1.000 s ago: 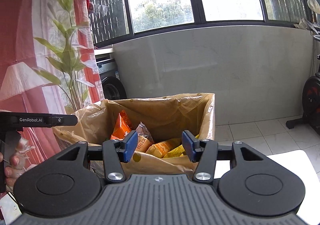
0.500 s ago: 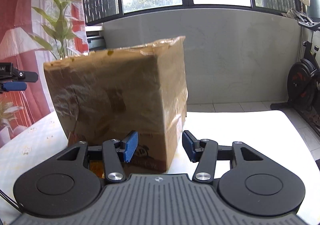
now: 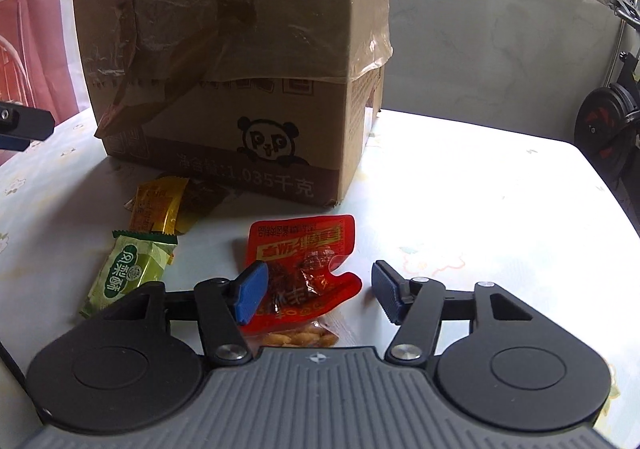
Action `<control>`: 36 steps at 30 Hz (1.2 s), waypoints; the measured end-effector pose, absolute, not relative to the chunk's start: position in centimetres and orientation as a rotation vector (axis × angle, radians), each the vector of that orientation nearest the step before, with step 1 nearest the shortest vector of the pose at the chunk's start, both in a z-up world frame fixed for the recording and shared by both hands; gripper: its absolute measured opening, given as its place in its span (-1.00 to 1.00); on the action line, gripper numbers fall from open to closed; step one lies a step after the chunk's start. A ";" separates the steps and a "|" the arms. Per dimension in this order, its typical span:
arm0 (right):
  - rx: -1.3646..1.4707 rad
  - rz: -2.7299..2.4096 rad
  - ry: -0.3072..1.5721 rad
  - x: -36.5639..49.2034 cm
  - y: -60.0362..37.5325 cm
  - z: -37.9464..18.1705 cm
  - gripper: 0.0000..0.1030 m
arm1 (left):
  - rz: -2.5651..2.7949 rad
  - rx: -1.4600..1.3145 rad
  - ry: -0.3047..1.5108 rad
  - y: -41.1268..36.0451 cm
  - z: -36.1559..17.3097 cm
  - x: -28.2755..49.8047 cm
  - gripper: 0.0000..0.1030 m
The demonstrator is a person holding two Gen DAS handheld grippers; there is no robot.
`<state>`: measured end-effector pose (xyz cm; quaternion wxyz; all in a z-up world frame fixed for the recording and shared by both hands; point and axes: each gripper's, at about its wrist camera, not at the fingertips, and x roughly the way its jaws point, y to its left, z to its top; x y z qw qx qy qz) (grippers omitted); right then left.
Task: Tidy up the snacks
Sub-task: 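Move both tools back down to the remaining snacks on the table, then grasp the green packet with the left tool while the right tool grasps the red packet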
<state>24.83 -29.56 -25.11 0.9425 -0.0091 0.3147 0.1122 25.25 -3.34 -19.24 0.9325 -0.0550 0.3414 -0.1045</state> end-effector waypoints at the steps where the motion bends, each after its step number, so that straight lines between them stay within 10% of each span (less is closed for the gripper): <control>1: -0.018 0.238 0.644 24.7 -29.6 -25.1 -0.05 | -0.221 -0.111 0.708 -3.5 -19.5 25.2 0.43; 18: 0.102 0.391 0.527 22.6 -31.8 -24.5 -0.77 | -0.397 -0.023 0.875 -8.9 -23.6 24.8 0.37; 36: 0.145 0.398 0.500 22.5 -32.4 -24.5 -0.78 | -0.391 -0.006 0.903 -9.1 -24.3 25.2 -0.19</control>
